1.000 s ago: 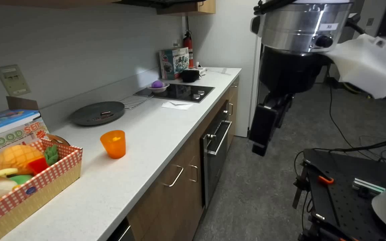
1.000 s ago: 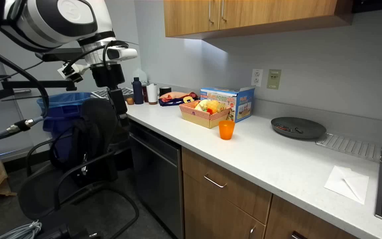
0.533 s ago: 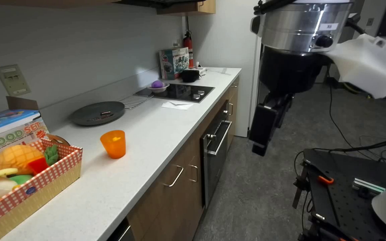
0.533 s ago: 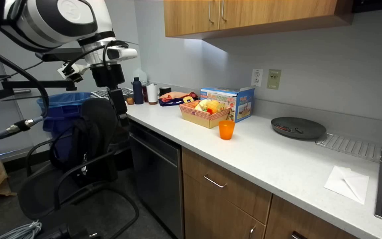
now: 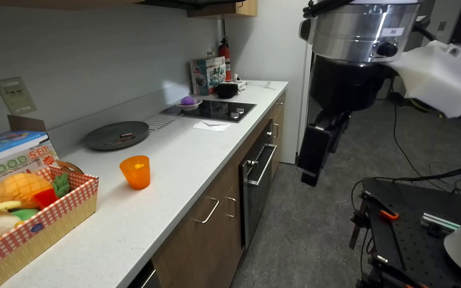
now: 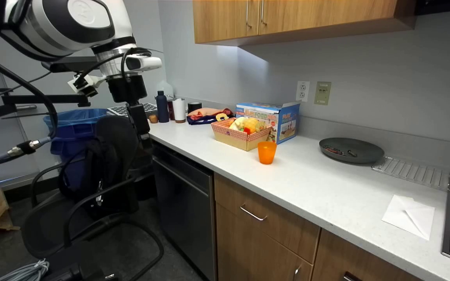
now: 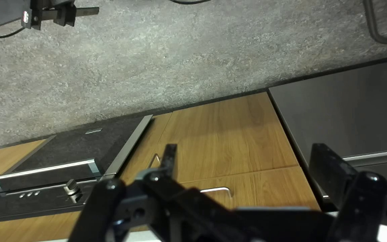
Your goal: Open the top drawer of the kitchen unit
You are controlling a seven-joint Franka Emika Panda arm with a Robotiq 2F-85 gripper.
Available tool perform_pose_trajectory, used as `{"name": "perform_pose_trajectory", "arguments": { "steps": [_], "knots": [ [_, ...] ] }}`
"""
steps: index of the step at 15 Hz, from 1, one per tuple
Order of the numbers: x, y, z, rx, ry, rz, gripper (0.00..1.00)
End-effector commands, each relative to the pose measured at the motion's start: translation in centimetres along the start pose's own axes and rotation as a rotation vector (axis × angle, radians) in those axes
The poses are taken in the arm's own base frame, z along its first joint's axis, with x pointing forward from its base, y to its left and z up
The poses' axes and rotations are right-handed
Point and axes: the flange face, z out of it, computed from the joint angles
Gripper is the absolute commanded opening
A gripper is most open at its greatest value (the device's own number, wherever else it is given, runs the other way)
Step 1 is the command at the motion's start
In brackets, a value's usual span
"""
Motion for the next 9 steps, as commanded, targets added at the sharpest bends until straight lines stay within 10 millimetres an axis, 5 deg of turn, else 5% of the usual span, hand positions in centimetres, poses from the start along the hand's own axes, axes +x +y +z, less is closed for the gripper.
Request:
{"name": "perform_pose_trajectory", "arguments": {
  "steps": [1,4,5,9],
  "knots": [
    [0.0,0.0,0.0,0.000,-0.001,0.000,1.00],
    [0.9,-0.6,0.2,0.017,-0.030,0.088,1.00],
    [2.7,2.1,3.3,0.026,-0.041,0.121,1.00],
    [5.9,4.1,7.4,0.068,-0.080,0.270,1.00]
  ]
}}
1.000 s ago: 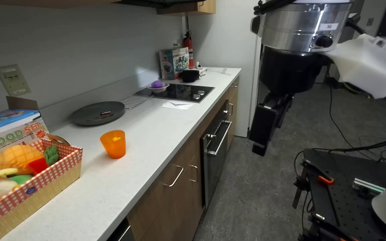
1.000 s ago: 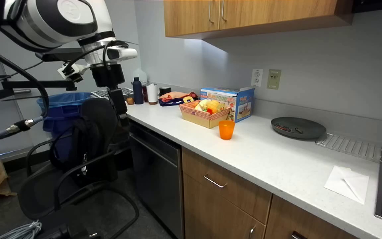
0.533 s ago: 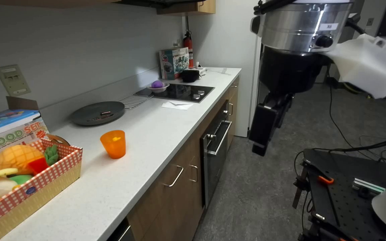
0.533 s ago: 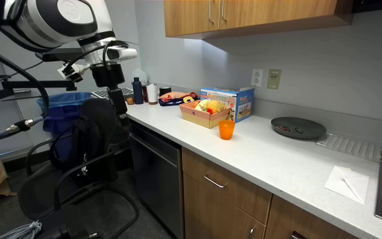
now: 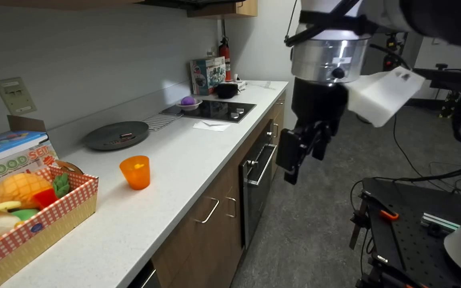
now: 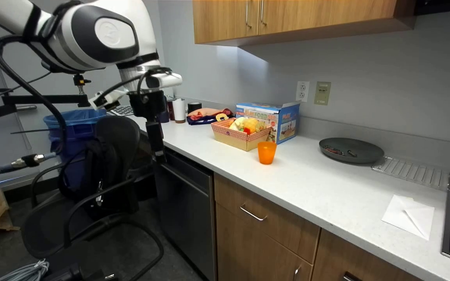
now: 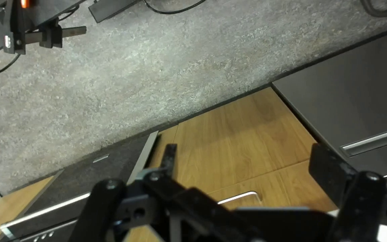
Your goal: Open the top drawer of the kitchen unit
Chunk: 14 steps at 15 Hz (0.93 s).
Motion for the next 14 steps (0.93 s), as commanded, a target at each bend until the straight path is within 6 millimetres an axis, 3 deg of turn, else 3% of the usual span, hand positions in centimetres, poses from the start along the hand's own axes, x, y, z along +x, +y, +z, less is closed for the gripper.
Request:
{"name": "perform_pose_trajectory", "arguments": {
  "steps": [1,4,9,14],
  "knots": [
    [3.8,1.0,3.9,0.041,-0.038,0.120,1.00],
    [5.7,0.6,6.3,0.076,-0.054,0.214,1.00],
    [6.2,-4.1,8.9,0.098,-0.039,0.387,1.00],
    [4.3,-8.8,11.0,0.085,-0.032,0.522,1.00]
  ]
}}
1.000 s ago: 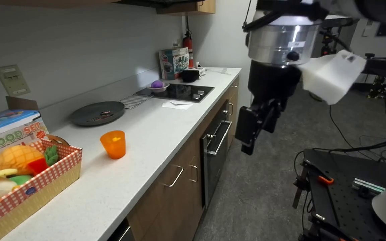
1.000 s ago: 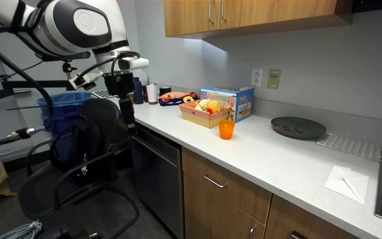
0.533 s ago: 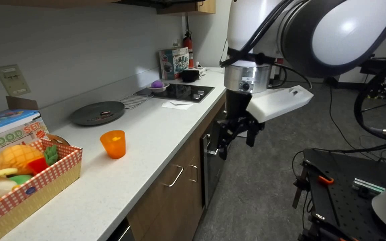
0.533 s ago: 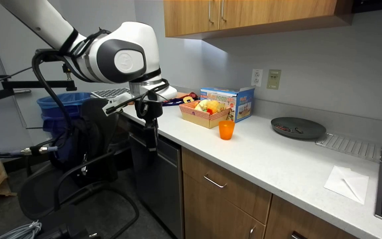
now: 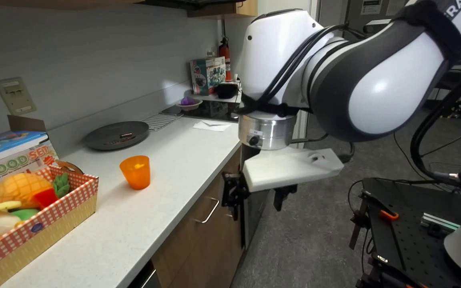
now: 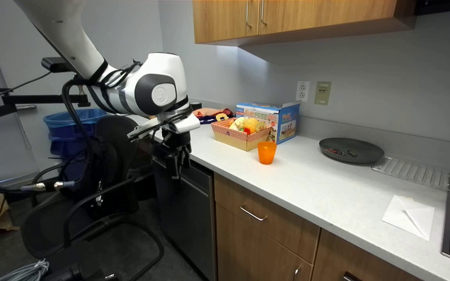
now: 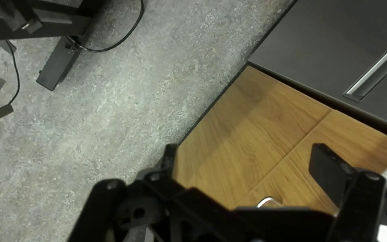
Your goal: Open the top drawer of the kitchen unit
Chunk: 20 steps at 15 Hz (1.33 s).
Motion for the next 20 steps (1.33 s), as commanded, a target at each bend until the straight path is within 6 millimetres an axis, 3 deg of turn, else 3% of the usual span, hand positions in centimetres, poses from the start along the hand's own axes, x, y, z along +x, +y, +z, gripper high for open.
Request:
{"name": "perform_pose_trajectory", "arguments": {
  "steps": [1,2,3,6,14,15,17,20],
  "knots": [
    [-2.5,-2.7,1.5,-0.037,0.041,0.070,1.00],
    [-3.5,-2.9,1.5,-0.073,0.078,0.077,1.00],
    [-2.5,-1.6,1.3,-0.036,0.031,0.047,1.00],
    [-4.0,-2.3,1.7,-0.061,0.059,0.063,1.00],
    [-3.1,-2.4,1.7,-0.048,0.071,0.081,1.00],
    [2.7,0.5,3.2,-0.046,0.084,0.082,1.00],
    [5.9,2.0,3.8,-0.045,0.102,0.113,1.00],
    [14.2,6.3,5.5,-0.044,0.096,0.193,1.00]
  ]
}}
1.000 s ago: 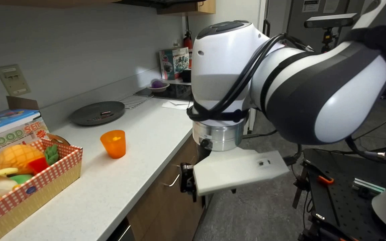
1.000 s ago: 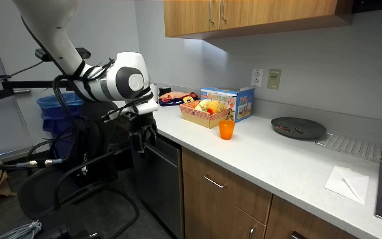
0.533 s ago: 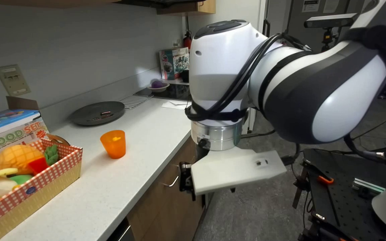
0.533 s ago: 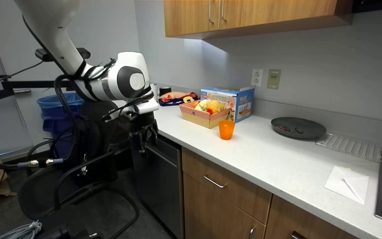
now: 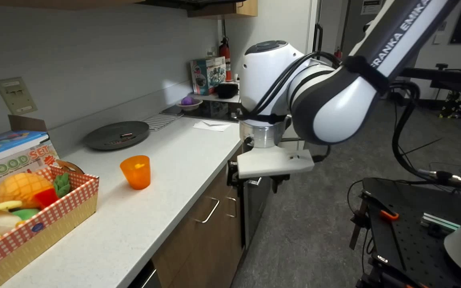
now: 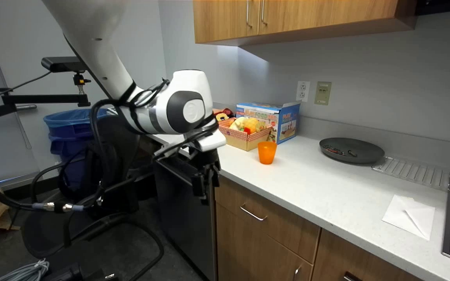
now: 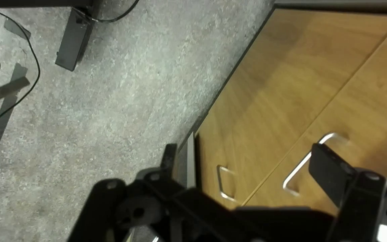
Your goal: Open the top drawer of the kitchen unit
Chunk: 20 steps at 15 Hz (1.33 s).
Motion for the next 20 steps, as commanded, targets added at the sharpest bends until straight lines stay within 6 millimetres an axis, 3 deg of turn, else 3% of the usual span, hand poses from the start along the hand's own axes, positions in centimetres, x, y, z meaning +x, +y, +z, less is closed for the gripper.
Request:
{"name": "perform_pose_trajectory", "arguments": {
  "steps": [1,4,5,6,8,14,19,20],
  "knots": [
    [8.8,3.0,3.5,0.019,-0.010,0.053,1.00],
    [16.0,6.4,6.7,0.037,-0.069,0.119,1.00],
    [13.0,6.1,4.7,0.012,-0.039,0.104,1.00],
    [14.8,7.1,5.6,0.013,-0.052,0.117,1.00],
    [16.5,7.8,6.6,0.011,-0.059,0.128,1.00],
    [15.7,6.8,6.7,0.020,-0.068,0.114,1.00],
    [12.9,6.5,5.9,0.036,-0.137,0.197,1.00],
    [13.2,6.4,6.3,0.039,-0.149,0.209,1.00]
  ]
}}
